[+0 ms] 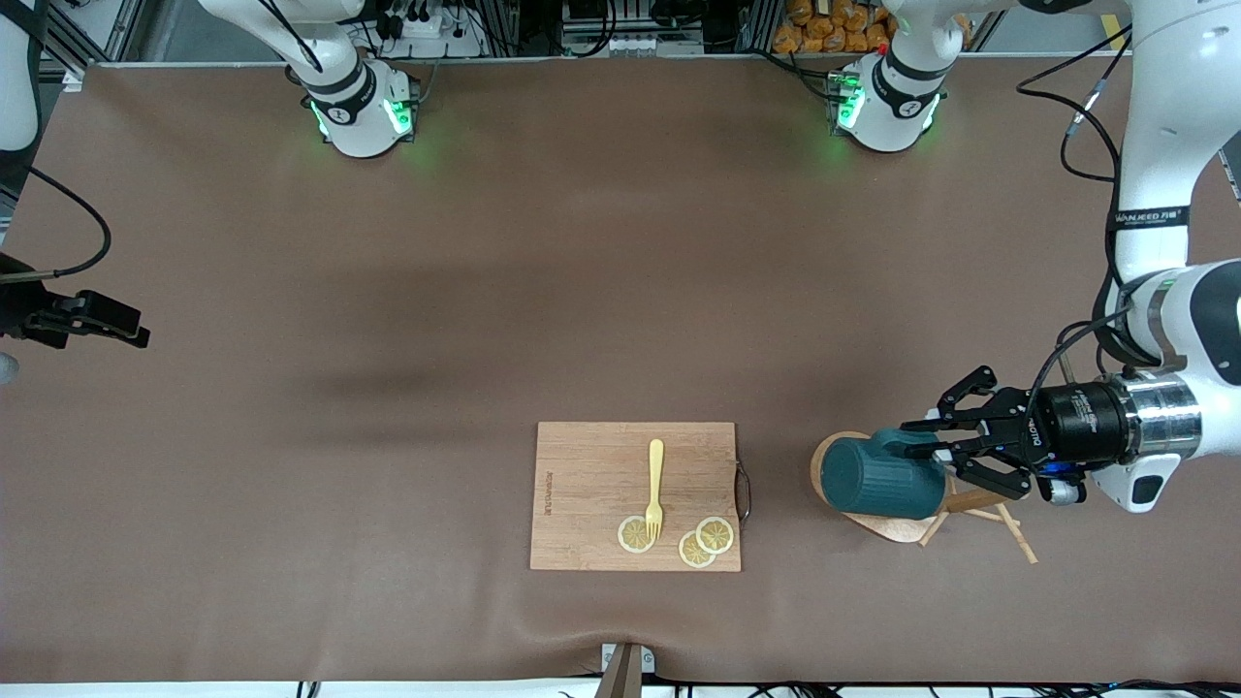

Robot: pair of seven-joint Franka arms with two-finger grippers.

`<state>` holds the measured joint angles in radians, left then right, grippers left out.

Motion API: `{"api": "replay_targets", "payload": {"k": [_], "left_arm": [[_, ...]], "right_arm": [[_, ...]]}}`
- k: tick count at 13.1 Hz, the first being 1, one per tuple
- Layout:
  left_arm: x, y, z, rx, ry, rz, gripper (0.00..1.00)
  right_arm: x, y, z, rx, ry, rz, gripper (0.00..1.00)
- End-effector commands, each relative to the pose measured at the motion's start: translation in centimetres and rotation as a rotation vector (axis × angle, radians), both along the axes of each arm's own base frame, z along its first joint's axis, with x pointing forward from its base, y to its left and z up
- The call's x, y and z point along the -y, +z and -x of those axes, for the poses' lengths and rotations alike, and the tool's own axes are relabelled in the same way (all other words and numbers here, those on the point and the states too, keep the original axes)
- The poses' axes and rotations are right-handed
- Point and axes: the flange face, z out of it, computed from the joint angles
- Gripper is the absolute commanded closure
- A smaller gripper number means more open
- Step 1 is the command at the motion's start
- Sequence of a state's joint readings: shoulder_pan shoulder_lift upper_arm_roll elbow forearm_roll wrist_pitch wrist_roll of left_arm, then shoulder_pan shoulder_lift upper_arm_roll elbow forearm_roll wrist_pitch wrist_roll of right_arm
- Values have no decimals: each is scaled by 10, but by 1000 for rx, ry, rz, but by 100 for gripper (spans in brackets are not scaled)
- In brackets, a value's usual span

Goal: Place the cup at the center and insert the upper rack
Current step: 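Lift and carry the mug with the left gripper to the mug tree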

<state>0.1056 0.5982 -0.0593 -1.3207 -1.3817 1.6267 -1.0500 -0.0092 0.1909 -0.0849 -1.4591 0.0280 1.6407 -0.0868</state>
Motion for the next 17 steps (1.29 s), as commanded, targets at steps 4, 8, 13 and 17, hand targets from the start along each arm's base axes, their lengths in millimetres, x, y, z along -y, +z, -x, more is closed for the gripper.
{"api": "replay_targets", "payload": {"k": [4,8,13,17], "left_arm": [[-28,-11,17,140,-130,4,100],[-51,-44,27,198,-170,13,100],[-60,-72,25,270,-186,11,100],[-75,-91,27,301,-201,-19,100]], "right_arm": [[-2,4,-1,7,-10,8,0],[-3,4,-1,13,-12,8,0],[-12,6,-2,17,-5,2,0],[-11,16,-3,36,-6,5,0]]}}
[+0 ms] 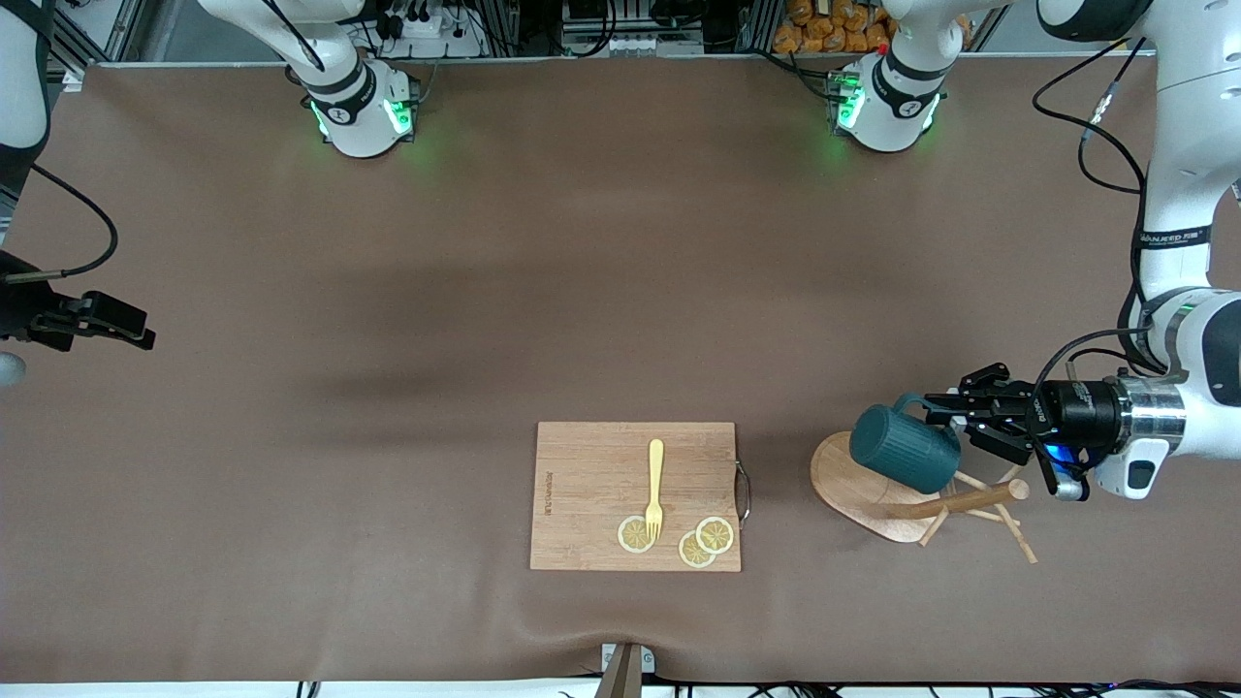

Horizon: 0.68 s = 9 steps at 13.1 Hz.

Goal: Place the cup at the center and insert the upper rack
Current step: 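Hang the mug handle onto a mug-tree peg with the left gripper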

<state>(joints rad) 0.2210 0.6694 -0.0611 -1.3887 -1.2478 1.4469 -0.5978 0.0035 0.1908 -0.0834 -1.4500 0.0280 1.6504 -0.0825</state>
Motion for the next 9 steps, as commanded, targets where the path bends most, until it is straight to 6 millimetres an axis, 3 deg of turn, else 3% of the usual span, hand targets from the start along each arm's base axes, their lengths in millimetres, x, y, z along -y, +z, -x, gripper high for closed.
{"api": "replay_targets", "payload": {"k": [1,9], "left_arm": [[-16,-3,2,42,-15,-5,100],[-30,-15,7,72,-41,-4,100]], "right_arm": [[-2,12,-1,21,-16,0,0],[-1,8,-2,14,-16,7,0]]}}
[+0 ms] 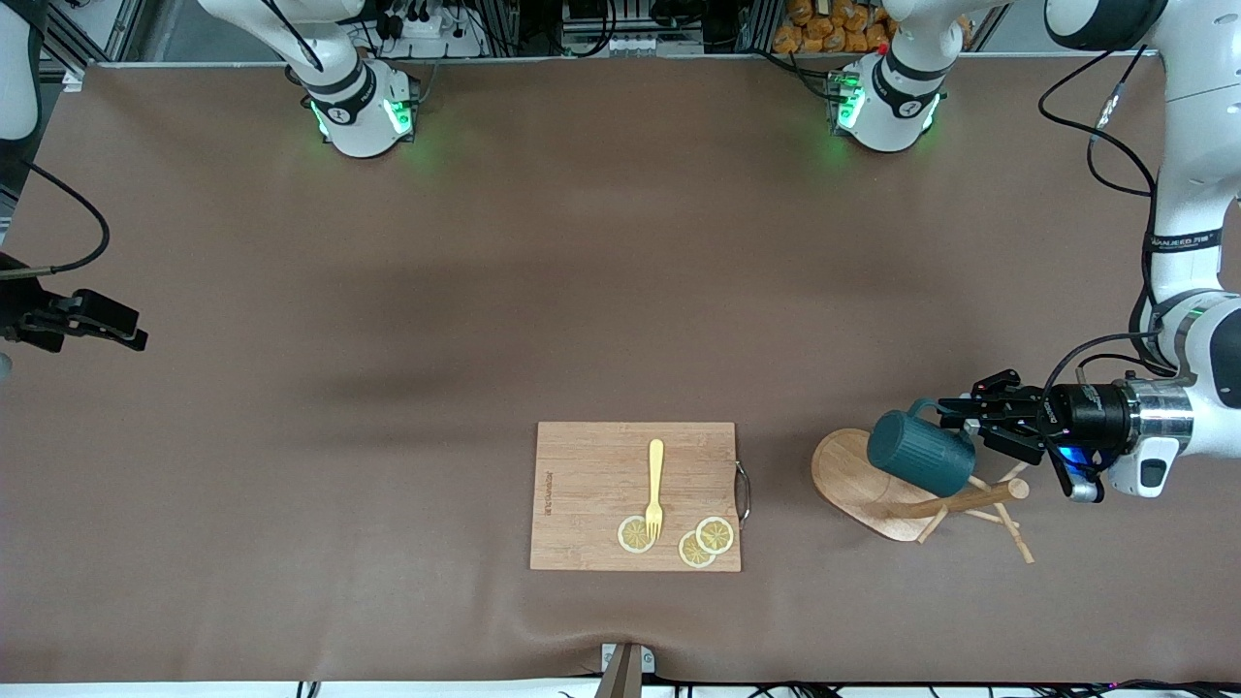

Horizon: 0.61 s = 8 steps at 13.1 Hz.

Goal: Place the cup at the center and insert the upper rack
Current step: 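Hang the mug handle onto a mug-tree peg with the left gripper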

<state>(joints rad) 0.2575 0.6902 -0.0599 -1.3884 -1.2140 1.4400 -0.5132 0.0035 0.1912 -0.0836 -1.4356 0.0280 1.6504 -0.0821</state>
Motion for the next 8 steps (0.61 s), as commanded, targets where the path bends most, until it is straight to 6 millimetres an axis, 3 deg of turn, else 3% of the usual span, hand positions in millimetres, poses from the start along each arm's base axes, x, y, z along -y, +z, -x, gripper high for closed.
{"api": "replay_targets", "payload": {"k": [1,3,8], "left_arm": [[-6,-1,5,16,-48,14,100],[-21,-5,7,15,-30,9,100],[-24,-8,9,28,-42,1,100]], "right_arm": [[-1,-1,-1,-6,-17,7,0],[9,-4,1,-23,-20,55,0],[15,-16,8,-85,-34,78,0]]}}
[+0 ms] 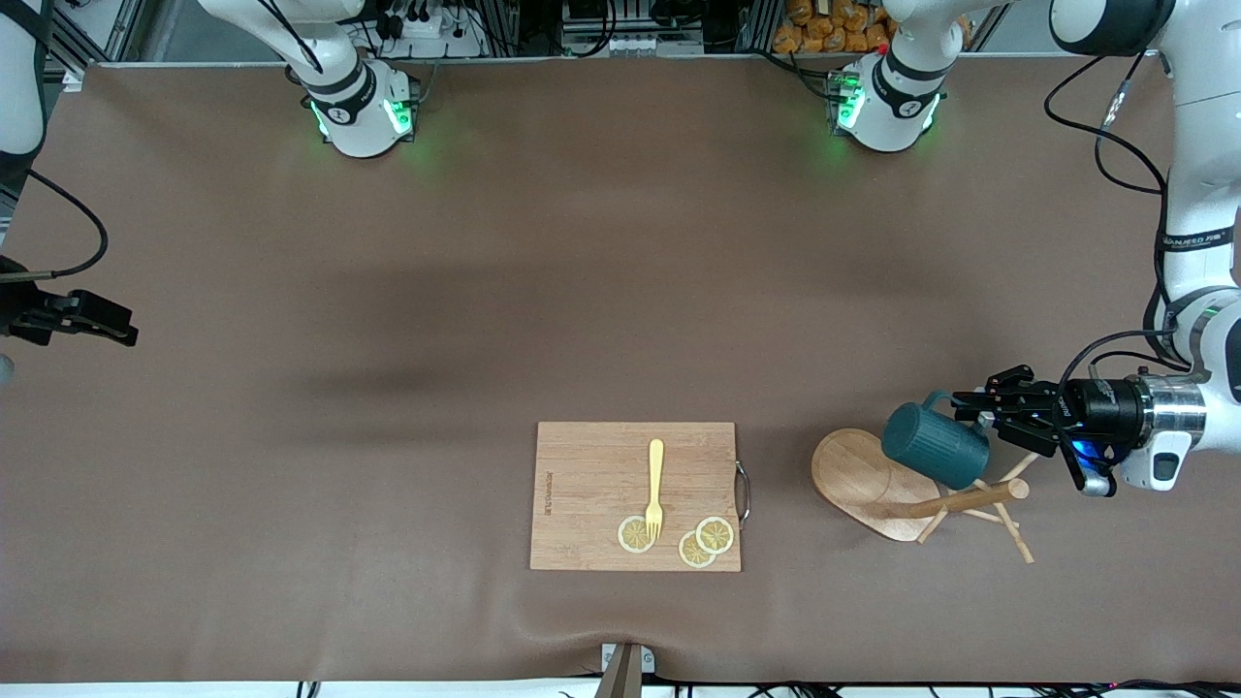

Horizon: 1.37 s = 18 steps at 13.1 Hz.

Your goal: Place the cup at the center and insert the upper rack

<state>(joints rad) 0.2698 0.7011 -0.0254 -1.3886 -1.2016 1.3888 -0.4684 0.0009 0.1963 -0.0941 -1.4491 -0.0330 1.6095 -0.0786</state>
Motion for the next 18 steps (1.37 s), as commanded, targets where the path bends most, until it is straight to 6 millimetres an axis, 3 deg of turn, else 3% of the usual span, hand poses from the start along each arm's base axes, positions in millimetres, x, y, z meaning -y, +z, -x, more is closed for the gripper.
{"api": "replay_targets", "payload": {"k": [1,14,15,16,18], "left_arm": [[-2,-3,1,16,-26,3,100],[-36,-4,2,44,38,13,98],[-36,-6,2,40,40,16,44],[-35,-4,1,46,41,19,0],[-35,4,1,44,45,18,0]], "right_arm": [[2,-8,6,-43,-21,17,0],[-5,-22,11,-98,-10,-25,0],[-7,-22,11,-96,-13,-50,0],[-9,-22,11,-95,-14,-65,0],[-9,-22,13,-107,-15,-67,0]]}}
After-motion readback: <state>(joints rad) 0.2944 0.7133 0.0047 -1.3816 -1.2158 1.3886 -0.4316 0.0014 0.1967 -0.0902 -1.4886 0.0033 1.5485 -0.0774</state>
